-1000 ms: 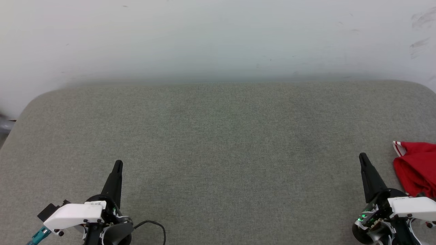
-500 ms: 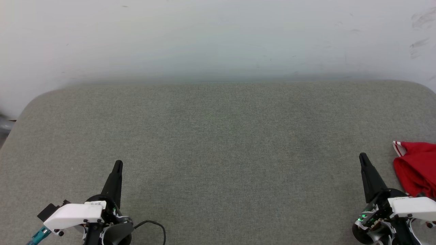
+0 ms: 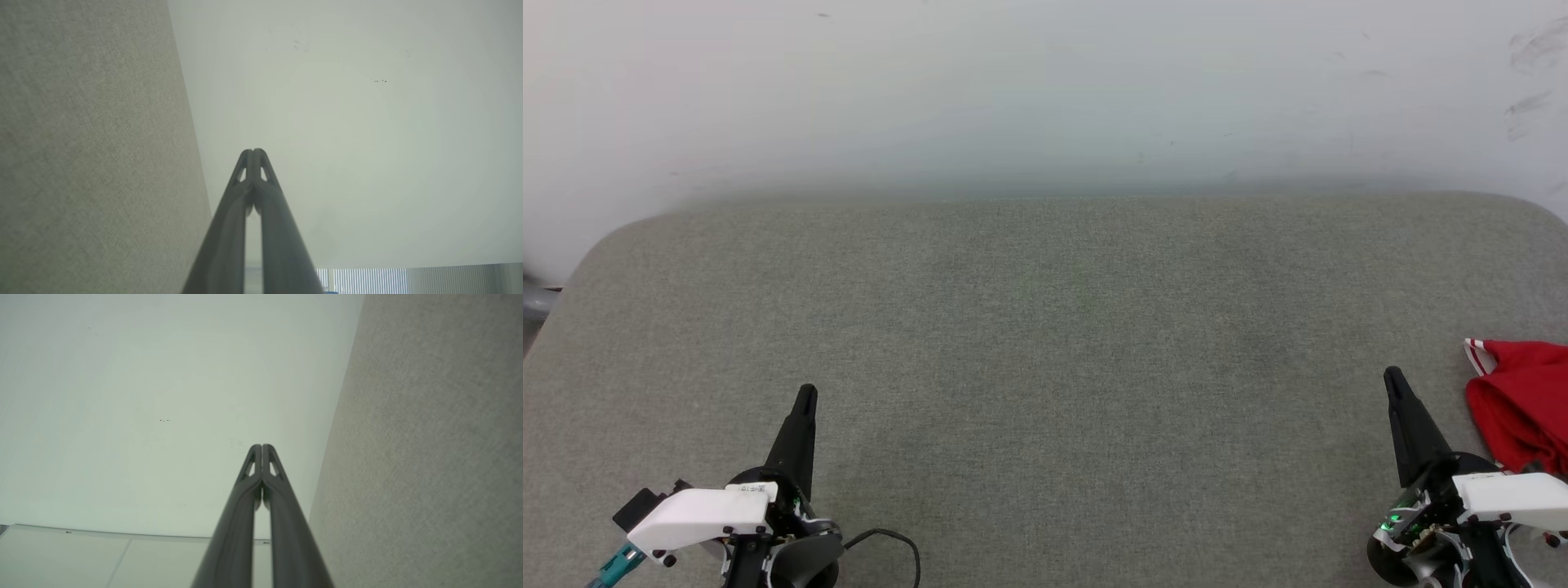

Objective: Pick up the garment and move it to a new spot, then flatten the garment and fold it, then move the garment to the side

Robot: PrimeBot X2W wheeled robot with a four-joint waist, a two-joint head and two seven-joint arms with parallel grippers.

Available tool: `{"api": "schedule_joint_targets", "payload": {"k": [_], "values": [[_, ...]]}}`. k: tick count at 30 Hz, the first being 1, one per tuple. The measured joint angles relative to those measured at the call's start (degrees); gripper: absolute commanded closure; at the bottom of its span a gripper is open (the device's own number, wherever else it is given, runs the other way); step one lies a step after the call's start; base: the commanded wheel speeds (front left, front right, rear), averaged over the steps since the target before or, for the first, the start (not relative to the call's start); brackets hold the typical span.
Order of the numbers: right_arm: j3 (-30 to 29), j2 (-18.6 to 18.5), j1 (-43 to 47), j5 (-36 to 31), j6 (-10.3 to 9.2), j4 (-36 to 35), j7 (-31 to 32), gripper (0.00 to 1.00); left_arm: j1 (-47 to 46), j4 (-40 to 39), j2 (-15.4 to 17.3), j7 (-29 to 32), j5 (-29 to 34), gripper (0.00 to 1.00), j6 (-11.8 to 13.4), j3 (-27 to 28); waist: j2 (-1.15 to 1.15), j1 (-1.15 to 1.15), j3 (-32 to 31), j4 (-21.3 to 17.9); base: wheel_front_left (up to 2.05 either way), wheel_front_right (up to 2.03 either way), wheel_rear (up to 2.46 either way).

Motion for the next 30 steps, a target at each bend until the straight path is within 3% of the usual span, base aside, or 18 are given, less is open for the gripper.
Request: {"api": "schedule_joint_targets", "payload": {"k": [30], "values": [[-0.1,0.0,0.0,-0.2,0.0,0.0,0.1,1.0,0.0,0.0,0.0,0.0,0.0,1.0,0.0,0.0,0.0,0.0,0.0,0.0,0.0,0.0,0.0]]}}
